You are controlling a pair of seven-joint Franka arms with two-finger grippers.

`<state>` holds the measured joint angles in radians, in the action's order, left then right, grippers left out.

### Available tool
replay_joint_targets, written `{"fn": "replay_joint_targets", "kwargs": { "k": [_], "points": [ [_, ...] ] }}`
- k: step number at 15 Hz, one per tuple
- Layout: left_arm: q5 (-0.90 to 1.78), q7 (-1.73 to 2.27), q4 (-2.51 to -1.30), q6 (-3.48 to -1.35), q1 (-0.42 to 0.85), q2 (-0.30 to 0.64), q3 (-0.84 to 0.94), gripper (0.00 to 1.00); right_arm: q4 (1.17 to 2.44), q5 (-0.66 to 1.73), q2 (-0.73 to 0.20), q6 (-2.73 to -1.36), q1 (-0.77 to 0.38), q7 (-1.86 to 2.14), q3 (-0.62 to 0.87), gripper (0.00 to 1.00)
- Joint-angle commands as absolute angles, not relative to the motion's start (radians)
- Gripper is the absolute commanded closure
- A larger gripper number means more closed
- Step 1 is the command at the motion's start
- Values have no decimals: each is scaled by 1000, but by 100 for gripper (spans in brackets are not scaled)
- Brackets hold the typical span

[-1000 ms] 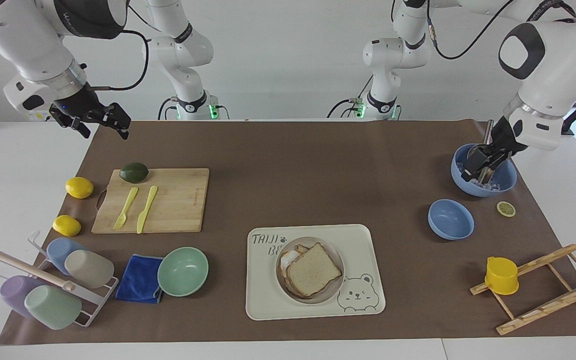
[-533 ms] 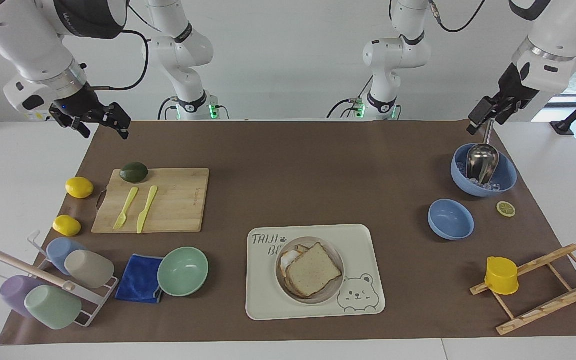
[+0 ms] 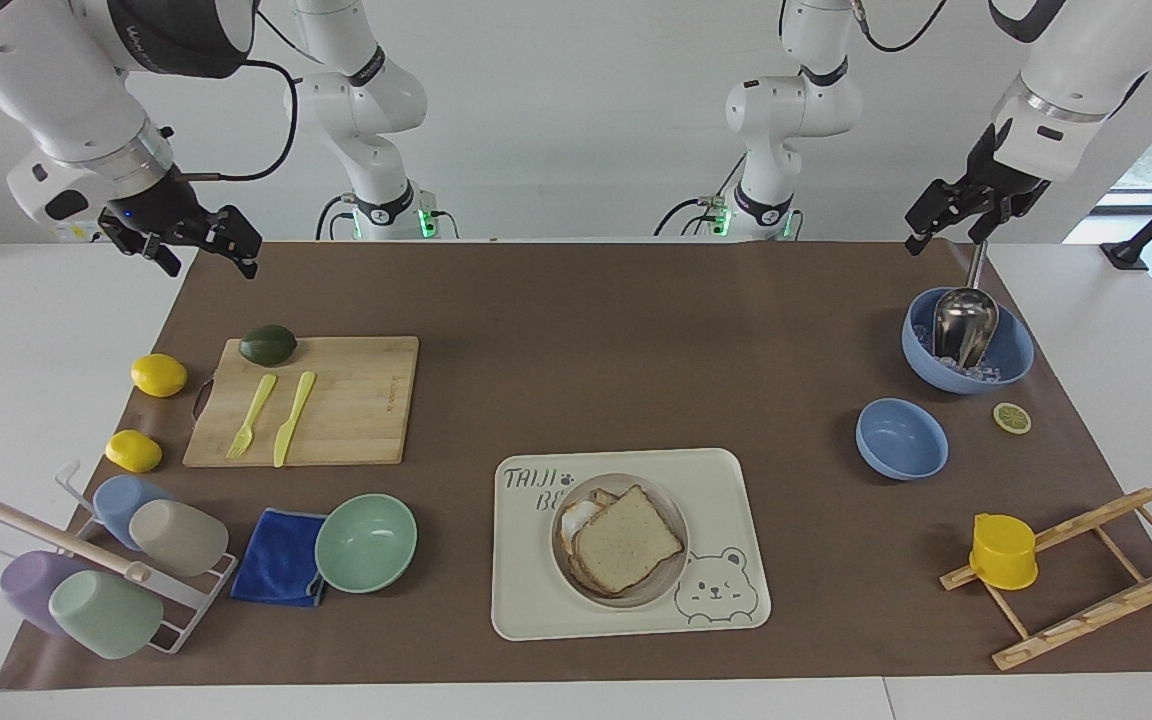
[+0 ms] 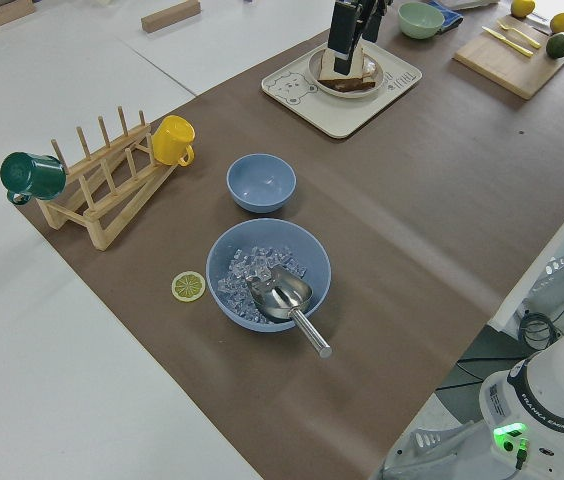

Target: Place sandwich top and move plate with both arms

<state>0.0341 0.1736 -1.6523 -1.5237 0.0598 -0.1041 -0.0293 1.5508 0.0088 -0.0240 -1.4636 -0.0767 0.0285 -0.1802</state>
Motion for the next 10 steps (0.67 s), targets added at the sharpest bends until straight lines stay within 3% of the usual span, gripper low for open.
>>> {"fn": "replay_joint_targets", "kwargs": {
  "k": [1, 4, 10],
  "points": [
    [23, 158, -1680, -1554, 69, -100, -34, 0, 1574, -3, -5, -1471, -80, 23, -178, 0],
    [14, 156, -1508, -1459, 69, -26, -40, 0, 1574, -3, -5, -1471, -80, 23, -178, 0],
    [2, 134, -1545, -1465, 72, -35, -28, 0, 1574, -3, -5, -1471, -80, 23, -178, 0]
  ]
}}
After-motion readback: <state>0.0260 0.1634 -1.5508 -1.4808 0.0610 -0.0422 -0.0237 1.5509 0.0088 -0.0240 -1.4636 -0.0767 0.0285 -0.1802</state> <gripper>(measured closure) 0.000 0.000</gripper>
